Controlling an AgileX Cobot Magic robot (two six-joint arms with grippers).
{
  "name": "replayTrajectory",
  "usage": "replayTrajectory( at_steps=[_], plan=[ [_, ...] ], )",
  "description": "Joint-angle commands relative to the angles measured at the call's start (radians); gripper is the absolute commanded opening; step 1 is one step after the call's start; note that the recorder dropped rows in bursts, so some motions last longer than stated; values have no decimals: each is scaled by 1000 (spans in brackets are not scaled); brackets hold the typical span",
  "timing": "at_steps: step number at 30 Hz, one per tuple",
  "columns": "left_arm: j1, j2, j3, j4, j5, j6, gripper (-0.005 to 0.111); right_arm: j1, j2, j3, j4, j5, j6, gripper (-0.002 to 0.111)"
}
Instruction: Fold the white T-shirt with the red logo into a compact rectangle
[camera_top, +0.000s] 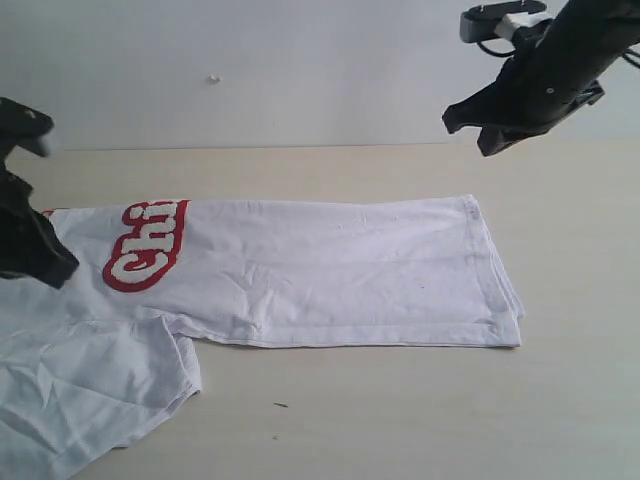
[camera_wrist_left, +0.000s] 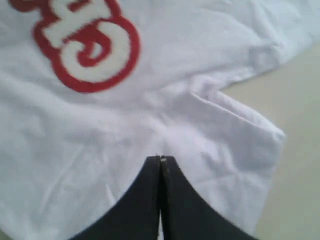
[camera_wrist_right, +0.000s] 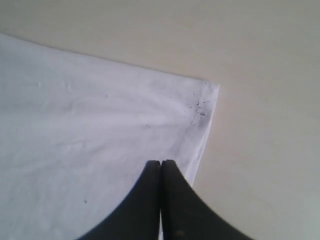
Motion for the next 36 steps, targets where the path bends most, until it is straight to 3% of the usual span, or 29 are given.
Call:
replayTrajectory(
  at_steps=[1, 6, 9, 12, 19, 28, 36],
  plan=[
    [-140, -41, 68, 150, 47, -184, 0, -3, -194, 146, -1, -61, -5, 0],
    [-293, -93, 170, 145, 9, -238, 2, -3, -347, 233, 3, -49, 2, 0],
    [-388, -98, 219, 149, -12, -256, 10, -3, -417, 266, 10, -23, 5, 0],
    [-433, -80, 256, 171, -75, -324, 20, -3, -484, 303, 10, -21, 5, 0],
    [-440, -22, 293, 180, -219, -388, 50, -3, -604, 387, 10, -41, 5, 0],
    [-440, 97, 298, 193, -358, -389, 52, -3, -623, 458, 46, -105, -7, 0],
    [-440, 188, 298, 238, -418, -389, 52, -3, -658, 502, 223, -148, -143, 0]
  ],
)
